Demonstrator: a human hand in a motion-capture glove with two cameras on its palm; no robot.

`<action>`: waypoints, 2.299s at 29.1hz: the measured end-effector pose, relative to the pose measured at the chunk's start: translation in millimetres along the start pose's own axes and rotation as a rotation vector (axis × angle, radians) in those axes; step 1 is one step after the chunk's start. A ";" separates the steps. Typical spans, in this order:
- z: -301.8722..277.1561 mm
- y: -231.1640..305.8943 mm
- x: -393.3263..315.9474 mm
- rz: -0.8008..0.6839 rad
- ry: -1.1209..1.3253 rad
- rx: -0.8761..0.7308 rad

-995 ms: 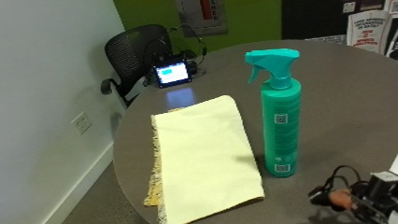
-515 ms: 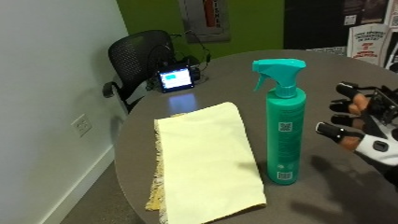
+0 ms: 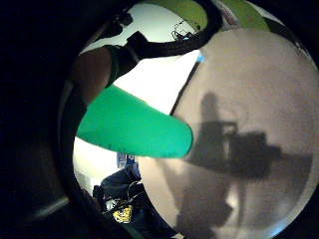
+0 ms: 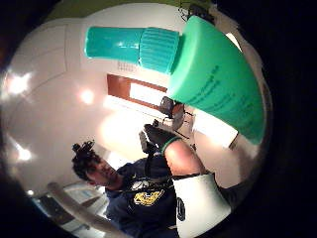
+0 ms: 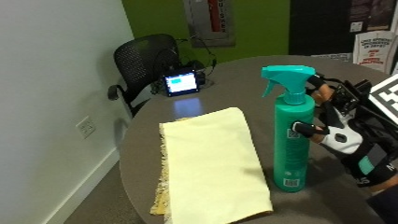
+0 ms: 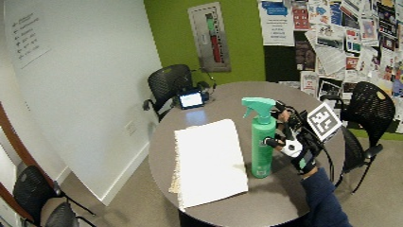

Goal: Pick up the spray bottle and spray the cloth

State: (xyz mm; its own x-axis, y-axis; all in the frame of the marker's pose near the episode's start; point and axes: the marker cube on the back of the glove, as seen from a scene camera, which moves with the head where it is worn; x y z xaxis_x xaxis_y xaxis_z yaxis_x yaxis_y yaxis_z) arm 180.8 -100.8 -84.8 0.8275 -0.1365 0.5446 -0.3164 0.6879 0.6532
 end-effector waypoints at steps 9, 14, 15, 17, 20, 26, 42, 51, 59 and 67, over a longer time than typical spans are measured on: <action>15.8 -12.3 4.8 -0.048 -0.032 0.061; 23.4 -12.2 9.7 -0.036 -0.071 0.141; 24.7 -12.4 10.5 -0.034 -0.073 0.157; 26.6 -12.7 13.2 -0.028 -0.068 0.185; 29.3 -11.8 18.5 -0.010 -0.052 0.210; 34.8 -7.7 23.0 -0.005 -0.053 0.235; 35.6 -2.2 26.7 -0.045 -0.149 0.382; 32.6 -4.0 26.2 -0.061 -0.142 0.411; 14.0 6.9 27.3 -0.053 -0.174 0.424; -23.0 20.6 34.6 -0.040 -0.019 0.370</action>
State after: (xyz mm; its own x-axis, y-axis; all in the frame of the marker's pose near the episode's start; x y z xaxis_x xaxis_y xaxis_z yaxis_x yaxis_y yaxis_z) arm 213.6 -75.0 -64.6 0.8349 -0.1733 0.5223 -0.4334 0.3780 0.8181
